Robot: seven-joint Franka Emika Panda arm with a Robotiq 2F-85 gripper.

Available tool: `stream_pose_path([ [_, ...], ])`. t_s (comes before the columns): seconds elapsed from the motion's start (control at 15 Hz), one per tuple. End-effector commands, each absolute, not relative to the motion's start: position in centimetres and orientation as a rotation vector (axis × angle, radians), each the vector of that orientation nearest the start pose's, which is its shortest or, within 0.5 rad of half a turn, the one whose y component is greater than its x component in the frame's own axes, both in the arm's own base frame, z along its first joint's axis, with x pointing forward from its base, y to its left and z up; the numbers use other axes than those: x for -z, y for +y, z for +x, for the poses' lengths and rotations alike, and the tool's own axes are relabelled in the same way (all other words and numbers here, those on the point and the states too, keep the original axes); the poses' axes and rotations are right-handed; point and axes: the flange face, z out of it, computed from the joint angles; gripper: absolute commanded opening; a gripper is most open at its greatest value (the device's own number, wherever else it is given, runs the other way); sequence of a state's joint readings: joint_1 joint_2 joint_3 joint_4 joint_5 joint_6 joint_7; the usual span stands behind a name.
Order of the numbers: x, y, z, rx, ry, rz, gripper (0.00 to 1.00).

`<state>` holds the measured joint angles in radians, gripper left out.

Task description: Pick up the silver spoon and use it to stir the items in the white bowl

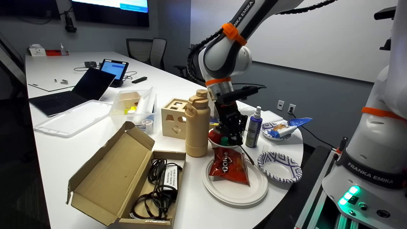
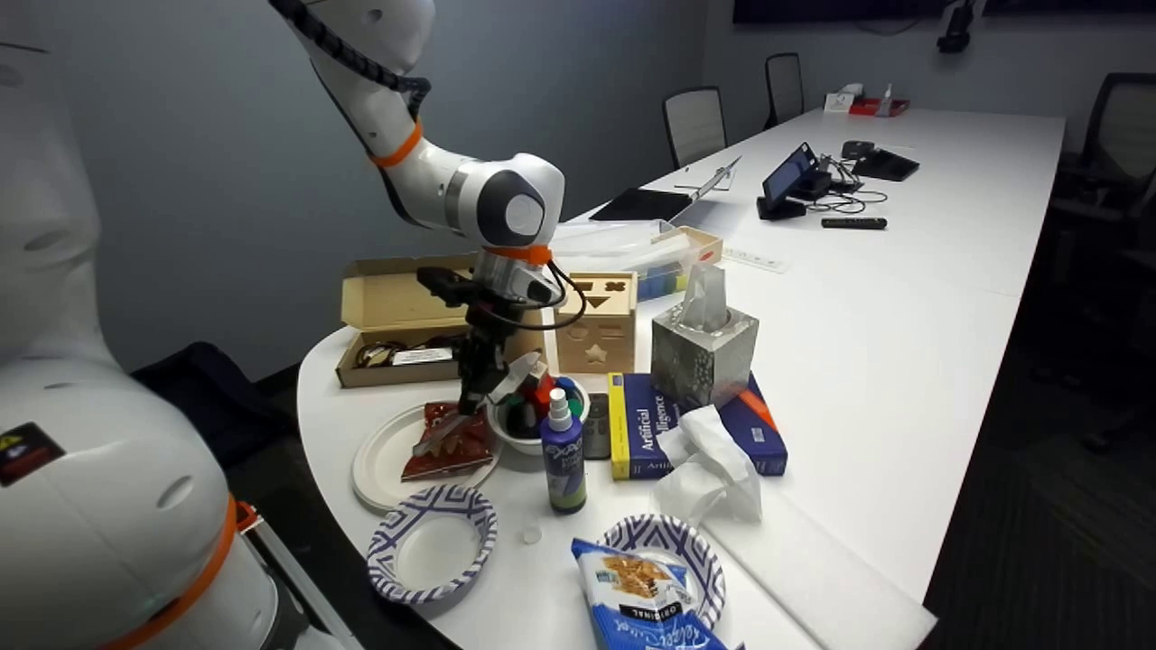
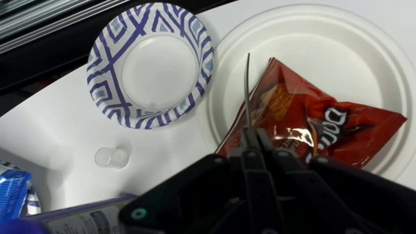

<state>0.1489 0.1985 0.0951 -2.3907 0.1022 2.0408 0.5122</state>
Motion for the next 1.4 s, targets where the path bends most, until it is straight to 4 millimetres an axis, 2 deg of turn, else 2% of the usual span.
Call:
stream_pose_path([
  [0.0, -20.8, 10.5, 41.5, -0.851, 0.590, -3.181, 0.01],
  [0.33, -19.3, 10.4, 41.4, -0.893, 0.607, -3.237, 0.01],
  [0.67, -18.2, 11.0, 41.2, -0.947, 0.552, -3.188, 0.01],
  [1.0, -18.8, 11.2, 41.3, -0.905, 0.526, -3.140, 0.01],
  [1.33, -20.1, 11.1, 42.0, -0.758, 0.554, -3.101, 0.01],
])
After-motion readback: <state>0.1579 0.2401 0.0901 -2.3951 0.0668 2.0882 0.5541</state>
